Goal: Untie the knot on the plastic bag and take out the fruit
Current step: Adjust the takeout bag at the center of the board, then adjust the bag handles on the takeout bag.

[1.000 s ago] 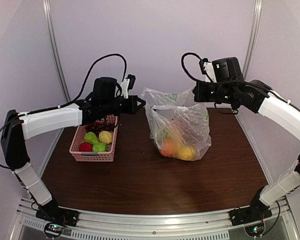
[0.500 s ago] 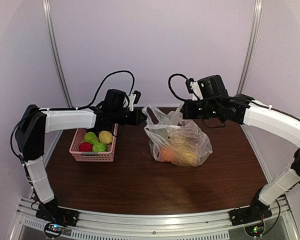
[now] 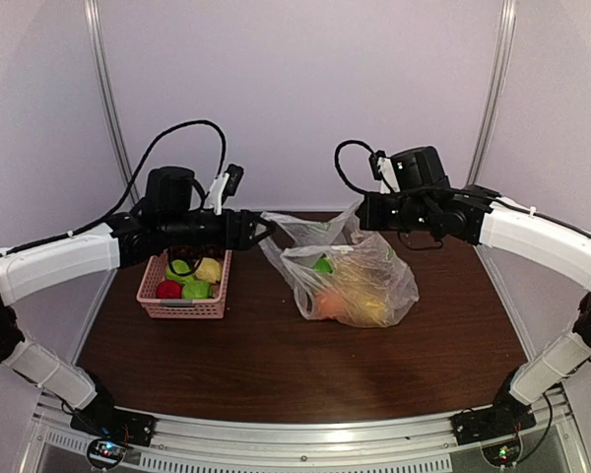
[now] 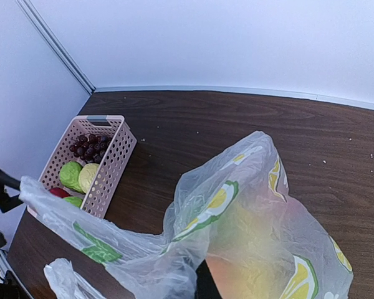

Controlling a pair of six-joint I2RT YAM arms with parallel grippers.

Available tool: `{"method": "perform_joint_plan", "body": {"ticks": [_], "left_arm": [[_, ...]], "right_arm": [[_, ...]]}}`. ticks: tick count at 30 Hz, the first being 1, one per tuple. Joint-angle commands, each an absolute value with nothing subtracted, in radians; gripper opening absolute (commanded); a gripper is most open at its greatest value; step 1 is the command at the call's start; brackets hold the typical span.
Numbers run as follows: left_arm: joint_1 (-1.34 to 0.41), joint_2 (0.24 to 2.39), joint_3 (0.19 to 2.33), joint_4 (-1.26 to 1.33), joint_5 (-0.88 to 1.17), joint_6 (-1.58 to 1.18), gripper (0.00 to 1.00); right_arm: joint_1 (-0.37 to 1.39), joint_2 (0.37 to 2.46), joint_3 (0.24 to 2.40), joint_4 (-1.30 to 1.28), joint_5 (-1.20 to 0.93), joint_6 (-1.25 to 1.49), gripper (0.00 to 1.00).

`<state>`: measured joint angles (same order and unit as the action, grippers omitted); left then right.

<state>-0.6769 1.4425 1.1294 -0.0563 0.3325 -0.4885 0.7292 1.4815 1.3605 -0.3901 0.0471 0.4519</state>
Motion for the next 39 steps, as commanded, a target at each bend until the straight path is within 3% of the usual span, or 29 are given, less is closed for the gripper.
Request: {"method": "perform_joint_plan", "body": {"ticks": [1, 6, 14, 23, 28, 36, 39], "left_arm": [[-0.728, 1.313, 1.010, -0.102, 0.369, -0.489, 0.76], [-0.754, 1.260, 0.957, -0.075, 0.429, -0.543, 0.74], [-0.779, 1.342, 0.952, 0.051, 0.432, -0.586, 0.62], [-0.768, 1.439, 1.011, 0.063, 0.396, -0.584, 0.65], [-0.758, 1.481, 1.021, 0.155, 0.503, -0.604, 0.64], [-0.758, 1.507, 1.051, 0.171, 0.540, -0.586, 0.43], [-0.759, 1.503, 1.055, 0.174, 0.557, -0.581, 0.22]], "right_arm": [[0.732, 1.492, 1.368, -0.376, 0.065, 0.467, 0.00], [0.733, 1.486, 1.359, -0.368, 0.060, 0.475, 0.00], [0.732, 1.475, 1.357, -0.373, 0.054, 0.476, 0.00], [0.732, 1.460, 1.374, -0.393, 0.037, 0.459, 0.00], [0.731, 1.463, 1.378, -0.391, 0.036, 0.456, 0.00], [0.732, 1.470, 1.382, -0.388, 0.029, 0.460, 0.00], [0.731, 1.473, 1.382, -0.387, 0.033, 0.462, 0.00]]}}
